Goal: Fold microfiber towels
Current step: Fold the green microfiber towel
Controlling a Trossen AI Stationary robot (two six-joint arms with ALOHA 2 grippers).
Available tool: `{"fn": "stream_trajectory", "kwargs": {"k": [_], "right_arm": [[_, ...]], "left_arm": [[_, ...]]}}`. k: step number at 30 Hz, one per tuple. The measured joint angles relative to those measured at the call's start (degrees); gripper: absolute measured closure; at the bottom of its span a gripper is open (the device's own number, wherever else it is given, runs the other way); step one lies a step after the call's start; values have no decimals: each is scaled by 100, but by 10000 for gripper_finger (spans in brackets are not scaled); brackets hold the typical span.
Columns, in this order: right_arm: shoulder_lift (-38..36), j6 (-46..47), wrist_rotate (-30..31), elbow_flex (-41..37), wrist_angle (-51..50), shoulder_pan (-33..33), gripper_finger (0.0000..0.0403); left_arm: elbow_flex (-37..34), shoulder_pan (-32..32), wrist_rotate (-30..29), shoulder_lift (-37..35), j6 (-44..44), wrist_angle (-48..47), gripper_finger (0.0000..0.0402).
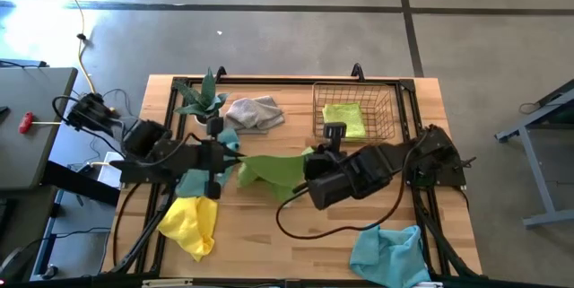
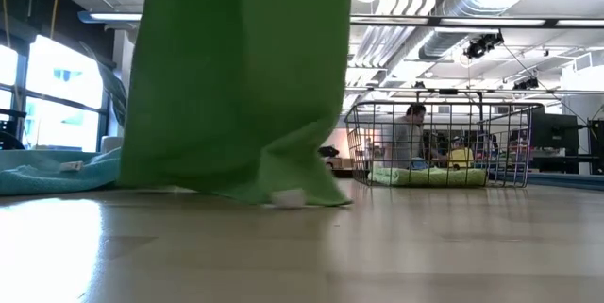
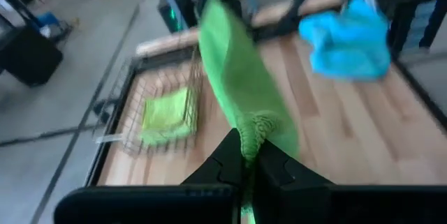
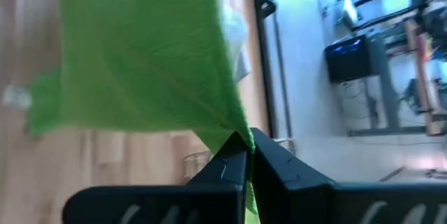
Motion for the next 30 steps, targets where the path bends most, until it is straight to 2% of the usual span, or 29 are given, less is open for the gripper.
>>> {"fn": "stream_trajectory", "kwargs": {"k": [10,16,20,22,25,28,30], "right_arm": [[4,-1097,754,197,-8,-237,403],[4,-796,813,197,-8,-651,403],[4,-687,923,218,-14,-1084,403],[4,-431,774,279,-13,-1388,403],[4,110,220,452,-10,-1847,403],[4,696,-707,620,-4,-2197,403],[0,925,-1407,655,6,-2330,403]], "left_arm": [[1358,709,-162,644,0,-1899,402],[1920,1368,-161,1022,56,-2749,402],[2091,1833,-334,1173,617,-2870,402],[2162,2055,-450,1253,905,-2861,401],[2286,2341,-716,1338,1200,-2844,401],[2342,2524,-912,1347,1267,-2816,401],[2344,2580,-677,1347,1007,-2848,402]]}}
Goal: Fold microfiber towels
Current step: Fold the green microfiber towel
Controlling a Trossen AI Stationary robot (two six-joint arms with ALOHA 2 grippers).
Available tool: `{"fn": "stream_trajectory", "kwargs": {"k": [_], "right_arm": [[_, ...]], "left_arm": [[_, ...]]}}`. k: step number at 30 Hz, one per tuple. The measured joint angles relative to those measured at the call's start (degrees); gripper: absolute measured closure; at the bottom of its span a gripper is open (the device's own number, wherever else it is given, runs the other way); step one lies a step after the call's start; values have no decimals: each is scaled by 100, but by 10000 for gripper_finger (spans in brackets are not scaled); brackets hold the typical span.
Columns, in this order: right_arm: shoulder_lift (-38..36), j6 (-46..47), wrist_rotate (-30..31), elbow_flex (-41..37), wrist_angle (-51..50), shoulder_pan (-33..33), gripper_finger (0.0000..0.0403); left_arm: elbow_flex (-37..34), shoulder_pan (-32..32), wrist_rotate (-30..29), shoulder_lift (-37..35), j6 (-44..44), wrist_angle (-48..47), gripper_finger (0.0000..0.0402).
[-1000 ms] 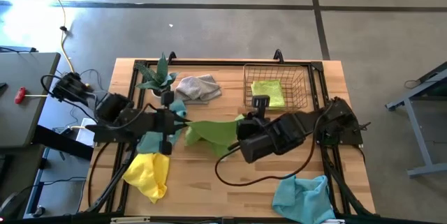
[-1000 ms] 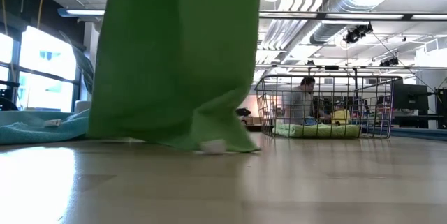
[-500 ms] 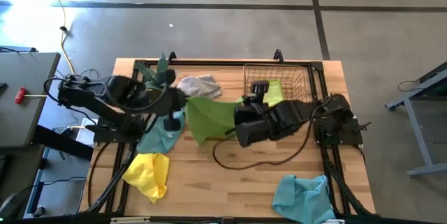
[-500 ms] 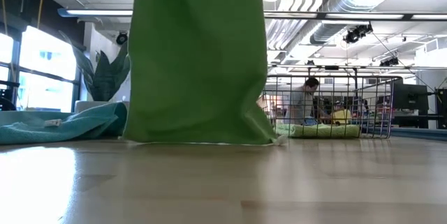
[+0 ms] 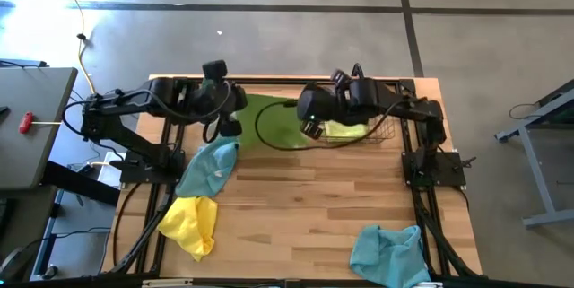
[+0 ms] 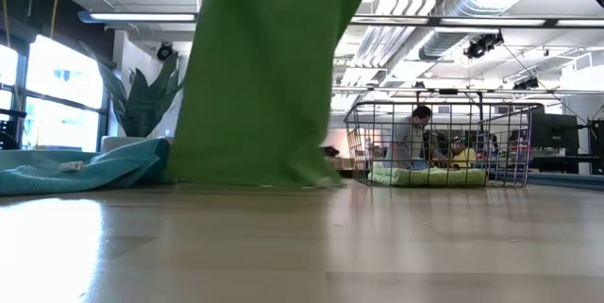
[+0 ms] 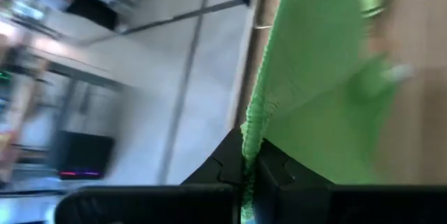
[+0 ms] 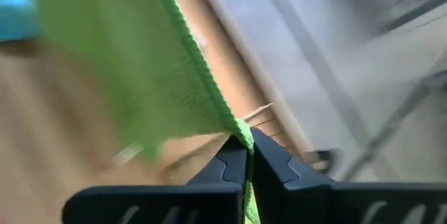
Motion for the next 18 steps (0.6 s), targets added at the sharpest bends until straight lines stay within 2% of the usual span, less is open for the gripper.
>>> {"fn": "stream_trajectory", "kwargs": {"k": [2,5,7,9,13,18], "right_arm": [[-28,110,-891,-11,-13,-47,403],[-55,198,-2454,-13,-13,4,403],[-53,236,-3177,-22,-10,136,403],[-53,239,-3731,-22,-10,287,403],[-60,450,-4208,-22,-3,610,403],[-109,993,-4611,-11,8,925,403]], "left_arm": [[0,2,665,0,-560,-192,402],[-45,-83,2233,-2,-1549,-557,401],[-227,-263,3120,-10,-1916,-569,401],[-405,-518,3672,11,-2035,-584,401],[-592,-1019,3853,9,-2259,-612,401],[-403,-1387,3668,9,-2601,-620,401]]}}
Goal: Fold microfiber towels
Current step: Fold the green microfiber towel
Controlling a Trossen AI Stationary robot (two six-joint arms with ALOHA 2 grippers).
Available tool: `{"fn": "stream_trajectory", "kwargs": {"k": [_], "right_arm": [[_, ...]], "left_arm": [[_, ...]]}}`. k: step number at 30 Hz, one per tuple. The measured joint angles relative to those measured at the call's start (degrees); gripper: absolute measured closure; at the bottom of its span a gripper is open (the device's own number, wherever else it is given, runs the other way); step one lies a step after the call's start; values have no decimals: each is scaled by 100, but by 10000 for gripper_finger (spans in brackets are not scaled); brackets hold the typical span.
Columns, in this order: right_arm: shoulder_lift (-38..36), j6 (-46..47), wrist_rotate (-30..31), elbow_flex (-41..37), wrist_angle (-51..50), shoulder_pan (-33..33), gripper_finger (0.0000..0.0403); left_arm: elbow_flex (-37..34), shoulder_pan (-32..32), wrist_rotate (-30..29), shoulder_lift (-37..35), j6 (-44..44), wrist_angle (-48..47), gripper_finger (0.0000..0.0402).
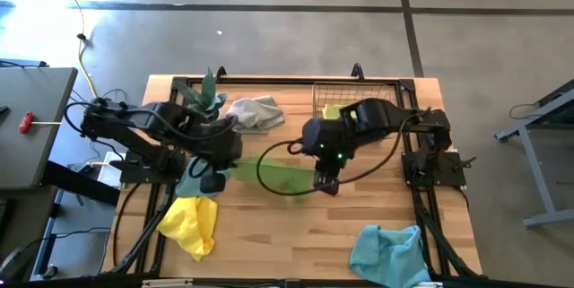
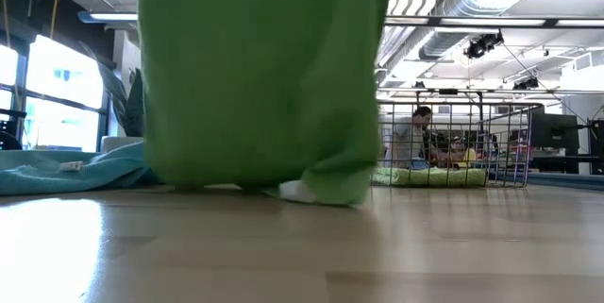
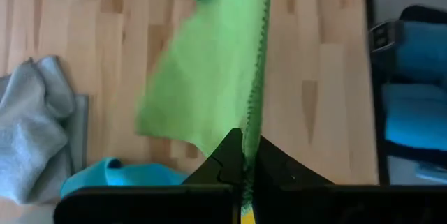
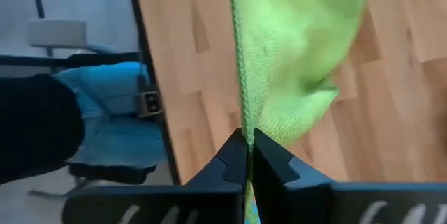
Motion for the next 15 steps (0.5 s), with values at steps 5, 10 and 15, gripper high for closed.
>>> {"fn": "stream_trajectory", "kwargs": {"k": [5,10,15], "right_arm": [[-40,388,44,0,-7,148,403],[-179,391,473,0,-15,183,403],[-478,318,1500,2,16,87,403]], "left_arm": [[546,-163,2,-7,-61,-7,401],[1076,-156,-245,-9,-28,-76,401],[1386,-85,-642,-17,210,-314,401]]}}
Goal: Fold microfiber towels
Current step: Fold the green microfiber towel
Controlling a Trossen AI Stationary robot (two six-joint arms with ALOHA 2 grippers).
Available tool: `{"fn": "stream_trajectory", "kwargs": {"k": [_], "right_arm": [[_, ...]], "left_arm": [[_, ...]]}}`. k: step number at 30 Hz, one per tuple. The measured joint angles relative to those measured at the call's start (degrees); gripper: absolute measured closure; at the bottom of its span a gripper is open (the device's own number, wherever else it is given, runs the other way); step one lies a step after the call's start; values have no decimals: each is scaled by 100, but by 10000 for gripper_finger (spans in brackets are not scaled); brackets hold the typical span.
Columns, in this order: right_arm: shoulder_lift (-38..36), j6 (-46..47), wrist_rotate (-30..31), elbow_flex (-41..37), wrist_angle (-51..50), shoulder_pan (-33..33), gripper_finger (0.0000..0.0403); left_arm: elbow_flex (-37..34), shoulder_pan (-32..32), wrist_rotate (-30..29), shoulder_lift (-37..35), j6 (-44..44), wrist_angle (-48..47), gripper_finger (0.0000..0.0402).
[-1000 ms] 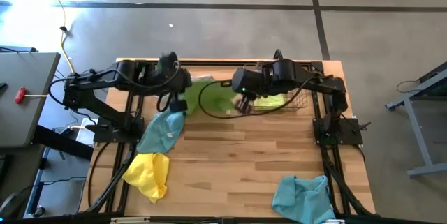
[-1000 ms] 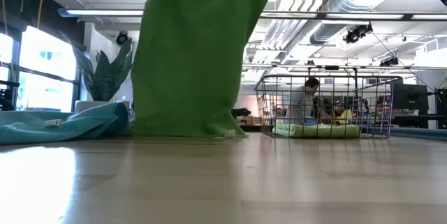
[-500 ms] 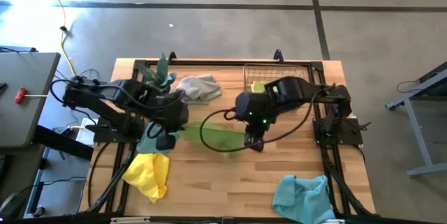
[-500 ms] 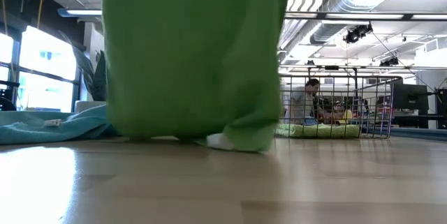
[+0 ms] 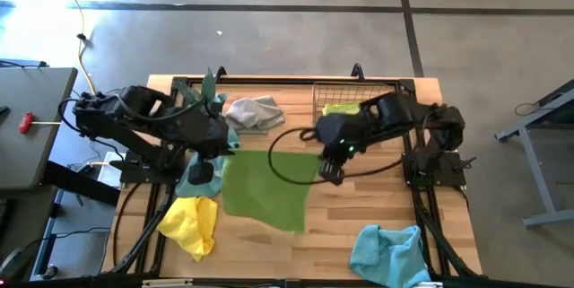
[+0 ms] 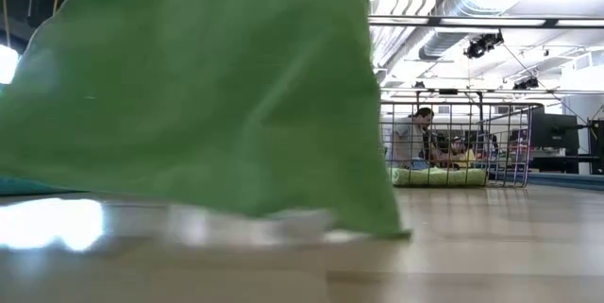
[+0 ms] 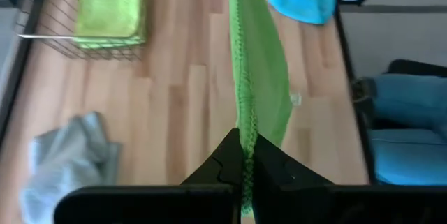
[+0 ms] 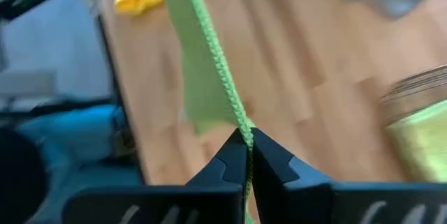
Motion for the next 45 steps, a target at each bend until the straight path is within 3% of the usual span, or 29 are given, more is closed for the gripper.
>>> {"fn": "stream_trajectory", "kwargs": {"k": [3,5,11,13,15,17,20,22,26,31,36,40,45], "right_arm": [[-195,-311,720,4,83,-41,403],[-296,-1004,1395,5,158,-41,403],[-339,-3509,4614,7,526,-70,403],[-307,-3866,5137,7,752,-134,403],[-298,-3683,4852,-24,805,-190,403],[-309,-2988,3970,-129,761,-232,403],[-287,-1816,2617,-392,363,-195,403],[-260,-1249,2265,-730,169,-53,403],[-246,-754,1921,-1857,278,267,403],[-241,-463,1225,-3240,1111,640,403],[-252,-237,80,-4187,2330,1083,403],[-248,-74,-587,-4712,3111,1419,403],[-246,29,-796,-4961,3551,1707,403]], "left_arm": [[33,120,-290,13,230,-20,401],[80,245,-616,9,573,-20,401],[160,695,-2105,9,2098,176,401],[160,834,-2456,9,2307,278,401],[160,925,-2506,9,2284,278,401],[160,945,-2262,7,2028,179,401],[72,882,-1444,-2,1206,-173,401],[-257,762,-1017,-7,530,-288,401],[-1373,262,-709,22,-421,-67,401],[-2901,-471,-278,20,-938,1336,401],[-3981,-1192,173,62,-1480,3169,401],[-4401,-1671,170,339,-1781,4142,401],[-4468,-2019,562,939,-1834,4930,401]]}}
